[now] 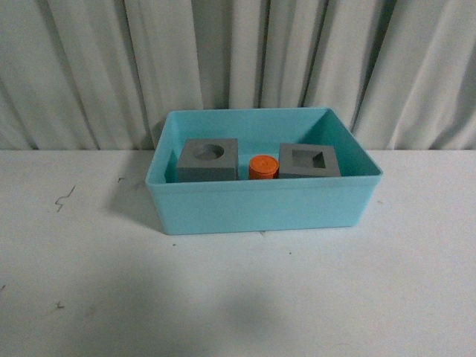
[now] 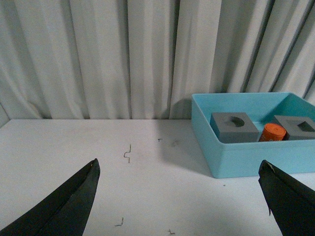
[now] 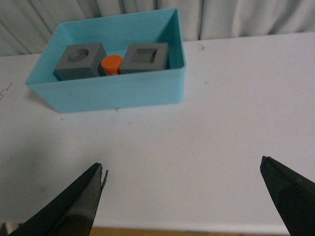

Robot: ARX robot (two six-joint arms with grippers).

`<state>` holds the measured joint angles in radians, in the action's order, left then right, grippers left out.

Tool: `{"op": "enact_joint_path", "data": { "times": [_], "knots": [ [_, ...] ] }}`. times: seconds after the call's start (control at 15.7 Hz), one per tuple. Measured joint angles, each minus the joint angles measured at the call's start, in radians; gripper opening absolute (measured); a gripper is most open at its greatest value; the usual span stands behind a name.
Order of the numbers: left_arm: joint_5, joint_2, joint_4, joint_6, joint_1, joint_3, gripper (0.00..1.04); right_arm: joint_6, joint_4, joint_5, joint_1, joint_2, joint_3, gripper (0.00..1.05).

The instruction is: Place gray and orange parts in blue box

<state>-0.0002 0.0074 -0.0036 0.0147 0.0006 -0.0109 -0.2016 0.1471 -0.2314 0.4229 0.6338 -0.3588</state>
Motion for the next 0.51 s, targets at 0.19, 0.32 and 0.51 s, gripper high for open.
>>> {"op": "enact_joint_path", "data": {
  "times": [0.19, 0.32, 0.51],
  "knots": [
    [0.000, 0.000, 0.000, 0.000, 0.000, 0.000, 0.98, -0.305, 0.158, -0.298, 0.283, -0.145, 0.066, 0.95],
    [-0.003, 0.000, -0.001, 0.000, 0.000, 0.000, 0.98, -0.058, -0.220, -0.367, 0.184, -0.384, 0.259, 0.71],
    [0.000, 0.000, 0.000, 0.000, 0.000, 0.000, 0.98, 0.159, -0.200, -0.157, -0.038, -0.510, 0.288, 0.31]
  ]
}}
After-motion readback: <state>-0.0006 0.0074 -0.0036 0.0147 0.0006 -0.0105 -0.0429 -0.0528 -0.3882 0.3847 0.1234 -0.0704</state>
